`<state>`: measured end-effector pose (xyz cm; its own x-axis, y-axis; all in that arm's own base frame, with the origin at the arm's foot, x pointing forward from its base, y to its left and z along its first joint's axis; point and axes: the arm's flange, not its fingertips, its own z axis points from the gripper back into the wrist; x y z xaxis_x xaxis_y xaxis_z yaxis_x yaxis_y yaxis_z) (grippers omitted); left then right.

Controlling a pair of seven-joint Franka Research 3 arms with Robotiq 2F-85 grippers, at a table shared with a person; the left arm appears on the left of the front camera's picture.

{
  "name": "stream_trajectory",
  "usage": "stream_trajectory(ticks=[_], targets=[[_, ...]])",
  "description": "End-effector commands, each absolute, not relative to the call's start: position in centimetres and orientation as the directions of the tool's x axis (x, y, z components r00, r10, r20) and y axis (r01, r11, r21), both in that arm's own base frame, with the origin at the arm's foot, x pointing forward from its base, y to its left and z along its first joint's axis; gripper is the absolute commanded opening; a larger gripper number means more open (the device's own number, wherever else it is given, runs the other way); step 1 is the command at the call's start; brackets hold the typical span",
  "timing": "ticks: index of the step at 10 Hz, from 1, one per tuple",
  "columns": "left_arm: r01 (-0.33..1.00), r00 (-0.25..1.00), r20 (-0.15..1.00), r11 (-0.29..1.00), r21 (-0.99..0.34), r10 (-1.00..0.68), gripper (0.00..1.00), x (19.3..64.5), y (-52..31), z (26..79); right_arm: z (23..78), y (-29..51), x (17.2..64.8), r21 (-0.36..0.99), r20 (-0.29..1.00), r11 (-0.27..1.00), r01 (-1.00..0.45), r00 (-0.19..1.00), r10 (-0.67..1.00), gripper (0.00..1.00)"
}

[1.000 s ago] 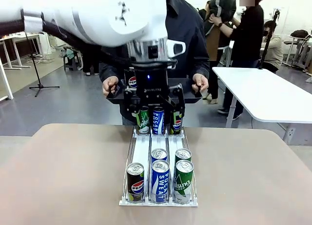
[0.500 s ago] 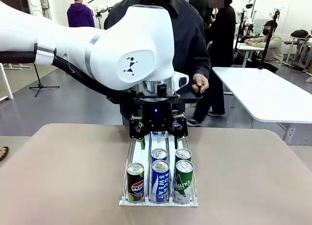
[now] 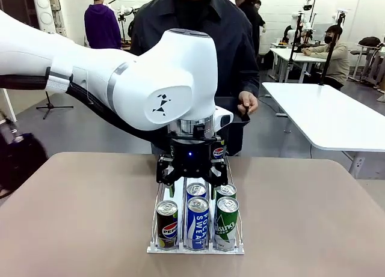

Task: Retrieve and hand over the desired beverage to the person.
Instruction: Pick up another can of the same type that the person held from the Automatic Can Dispenser.

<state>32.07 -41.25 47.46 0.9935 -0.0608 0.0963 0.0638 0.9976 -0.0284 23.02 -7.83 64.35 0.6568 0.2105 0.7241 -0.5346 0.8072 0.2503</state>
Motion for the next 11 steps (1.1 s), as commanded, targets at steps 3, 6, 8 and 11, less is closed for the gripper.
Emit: stream_trajectory(ticks=[3,6,8,11], targets=[[0.026,0.993,0.116,1.0,-0.005,-0.025,1.0,32.6,-42.2,45.7,64.2,-7.8,23.1,0.258,0.731,0.787,-0.56,0.646,0.22,1.0],[-0.014,0.996,0.091,1.0,0.003,0.014,1.0,33.2,-42.4,45.1,64.2,-7.8,23.1,0.258,0.731,0.787,-0.56,0.646,0.22,1.0],[-0.036,0.996,0.076,0.999,0.007,0.036,1.0,33.2,-42.6,44.7,64.2,-7.8,23.1,0.258,0.731,0.787,-0.56,0.646,0.22,1.0],[-0.058,0.996,0.07,0.998,0.002,0.057,1.0,33.3,-42.9,44.3,64.2,-7.8,23.1,0.258,0.731,0.787,-0.56,0.646,0.22,1.0]])
